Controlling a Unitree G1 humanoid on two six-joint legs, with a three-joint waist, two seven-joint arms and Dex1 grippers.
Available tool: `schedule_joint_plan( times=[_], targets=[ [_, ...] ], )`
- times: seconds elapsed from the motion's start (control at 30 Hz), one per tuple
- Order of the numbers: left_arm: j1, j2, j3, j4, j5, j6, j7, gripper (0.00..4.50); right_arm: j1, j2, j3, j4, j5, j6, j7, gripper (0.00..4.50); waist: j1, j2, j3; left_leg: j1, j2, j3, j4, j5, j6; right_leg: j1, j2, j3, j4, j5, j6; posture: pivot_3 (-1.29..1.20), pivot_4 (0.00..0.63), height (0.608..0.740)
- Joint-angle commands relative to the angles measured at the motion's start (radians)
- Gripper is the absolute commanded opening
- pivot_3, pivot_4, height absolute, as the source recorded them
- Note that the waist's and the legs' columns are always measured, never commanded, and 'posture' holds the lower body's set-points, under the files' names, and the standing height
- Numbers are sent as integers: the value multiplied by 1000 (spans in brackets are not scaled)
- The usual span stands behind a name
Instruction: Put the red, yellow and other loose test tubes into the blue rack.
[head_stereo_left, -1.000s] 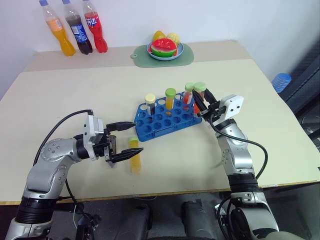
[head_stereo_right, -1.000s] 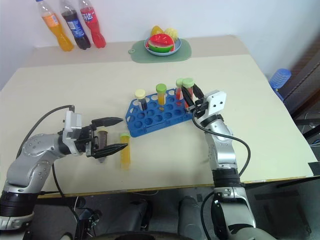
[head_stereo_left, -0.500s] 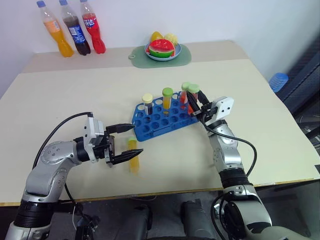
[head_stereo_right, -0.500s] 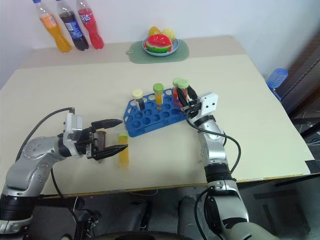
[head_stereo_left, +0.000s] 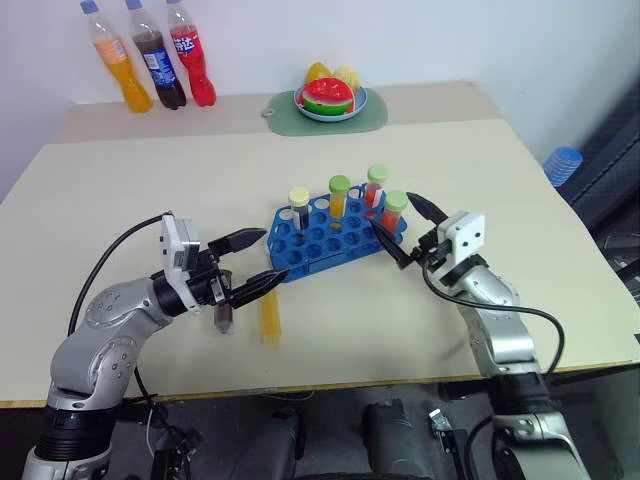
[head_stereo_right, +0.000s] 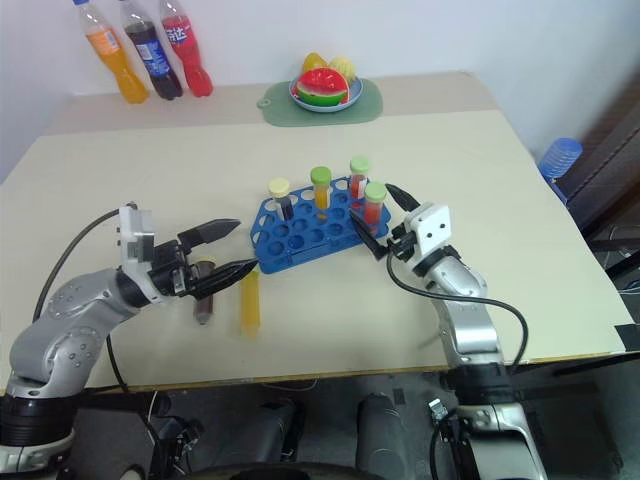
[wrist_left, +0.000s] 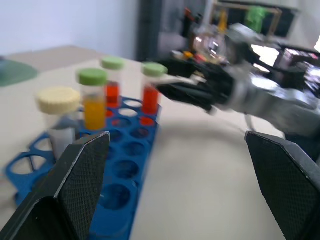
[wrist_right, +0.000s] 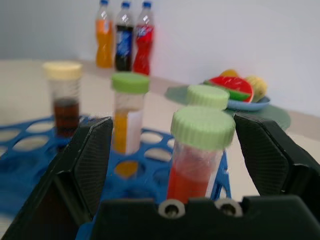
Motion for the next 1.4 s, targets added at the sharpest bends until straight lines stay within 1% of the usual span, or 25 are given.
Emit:
schedule_joint_plan(
  times=[0.03, 0.17, 0.27, 0.33, 0.4, 0.47, 0.6, 0.7, 0.8, 0.87, 0.93, 1.0, 1.07, 1.13, 1.2, 1.23, 1.3, 1.33, 1.37, 1.4],
  targets=[
    [-52, -23, 68, -27, -167, 104, 77, 4500, 72, -25, -25, -153, 45, 90, -8, 4175, 3, 0, 0, 0, 0, 0, 0, 0, 0, 0, 0, 0, 0, 0, 0, 0, 150, 740],
    [-81, -62, 112, -12, -245, 160, 181, 4500, 152, -41, -25, -267, 69, 156, -8, 4175, 1, 0, 0, 0, 0, 0, 1, 0, 0, 1, 0, 0, 0, 0, 0, 0, 150, 740],
    [-69, -54, 114, 13, -238, 167, 170, 4500, 192, -52, -14, -332, 86, 198, -2, 4175, -1, 0, 0, 0, 0, 0, 0, 0, 0, 0, 0, 0, 0, 0, 0, 0, 150, 740],
    [-39, -23, 101, 47, -160, 110, 99, 4500, 201, -49, 3, -387, 97, 245, -13, 4175, -2, 0, 0, 0, 0, 0, 0, 0, 0, 0, 0, 0, 0, 0, 0, 0, 150, 740],
    [-12, 35, 94, 99, -91, 37, -31, 4500, 201, -51, 31, -453, 126, 332, -19, 4175, -1, 0, 0, 0, 0, 1, 0, 0, 0, 0, 0, 0, 0, 0, 0, 0, 150, 740],
    [-5, 80, 101, 152, -62, 12, -104, 4500, 193, -65, 68, -523, 131, 418, -27, 4175, 0, 0, 0, 0, 0, 1, 0, 0, 0, 0, 0, 0, 0, 0, 0, 0, 150, 740],
    [-16, 130, 108, 230, -30, -27, -205, 4500, 153, -77, 116, -620, 173, 566, -41, 4175, 7, 0, 0, 0, 0, 0, 1, -1, 1, 1, 0, 0, -1, 0, 0, 0, 150, 740],
    [-7, 153, 90, 275, 18, -82, -287, 4500, 129, -87, 148, -626, 189, 570, 0, 4175, 5, 0, 0, 0, 0, 0, 1, -1, 1, 1, 0, 0, -1, 0, 0, 0, 150, 740],
    [4, 155, 77, 296, 63, -117, -314, 4500, 131, -93, 165, -625, 193, 592, 2, 4175, 4, 0, 0, 0, 0, 0, 0, -1, 1, 1, 0, -1, -2, 0, 0, 0, 150, 740],
    [10, 138, 97, 226, -30, 33, -212, 4500, 141, -105, 170, -611, 167, 535, 30, 4175, 4, 0, 0, 0, 0, 0, 0, -1, 1, 1, 0, -1, -2, 0, 0, 0, 150, 740],
    [23, 114, 115, 126, -116, 161, -80, 4500, 166, -148, 155, -597, 149, 504, 64, 4175, 5, -1, 0, -1, 0, 0, 0, -1, 1, 1, 0, -1, -2, 0, 0, 0, 150, 740],
    [26, 104, 134, 1, -220, 331, 152, 4500, 213, -236, 109, -580, 135, 462, 133, 4175, 7, -2, 1, -1, 0, 0, 1, -2, 2, 1, -1, -1, -2, 0, 0, 0, 150, 740],
    [19, 111, 166, -71, -390, 471, 338, 4500, 272, -316, 46, -574, 153, 441, 194, 4175, 8, -4, 2, -1, 0, 0, 2, -2, 2, 1, -1, -1, -2, 0, 0, 0, 150, 740],
    [10, 119, 193, -86, -555, 546, 498, 4500, 332, -381, -4, -573, 168, 420, 249, 4175, 9, -4, 2, -1, 0, 0, 2, -2, 2, 1, -1, -1, -2, 0, 0, 0, 150, 740],
    [11, 177, 194, -88, -698, 618, 683, 4500, 402, -440, -52, -574, 172, 387, 310, 4175, 5, -4, 2, 0, 1, 0, 2, -2, 2, 1, 0, -1, -1, 0, 0, 0, 150, 740],
    [-3, 206, 175, -88, -781, 626, 814, 4500, 440, -463, -86, -567, 172, 362, 340, 4175, 5, -4, 2, 0, 1, 0, 2, -2, 2, 1, 0, -1, 0, 0, 0, 0, 150, 740],
    [-32, 318, 95, -61, -995, 622, 1050, 4500, 493, -497, -136, -551, 168, 325, 379, 4175, 7, -5, 3, 0, 1, 0, 2, -2, 2, 1, 0, 0, 0, 0, 0, 0, 150, 740],
    [-58, 360, 44, -50, -1105, 593, 1162, 4500, 508, -509, -154, -535, 157, 306, 388, 4175, 10, -6, 3, 0, 1, 0, 2, -2, 2, 1, 0, 0, 0, 0, 0, 0, 150, 740],
    [-78, 390, 1, -41, -1171, 583, 1230, 4500, 515, -516, -169, -519, 149, 289, 395, 4175, 13, -6, 3, 0, 1, 0, 3, -2, 2, 2, 0, 0, 0, 0, 1, 0, 150, 740],
    [-94, 400, -26, -37, -1203, 575, 1272, 4500, 519, -519, -178, -507, 144, 276, 398, 4175, 18, -6, 3, 0, 1, 0, 3, -2, 2, 2, -1, 0, -1, 0, 1, 0, 150, 740]
  ],
)
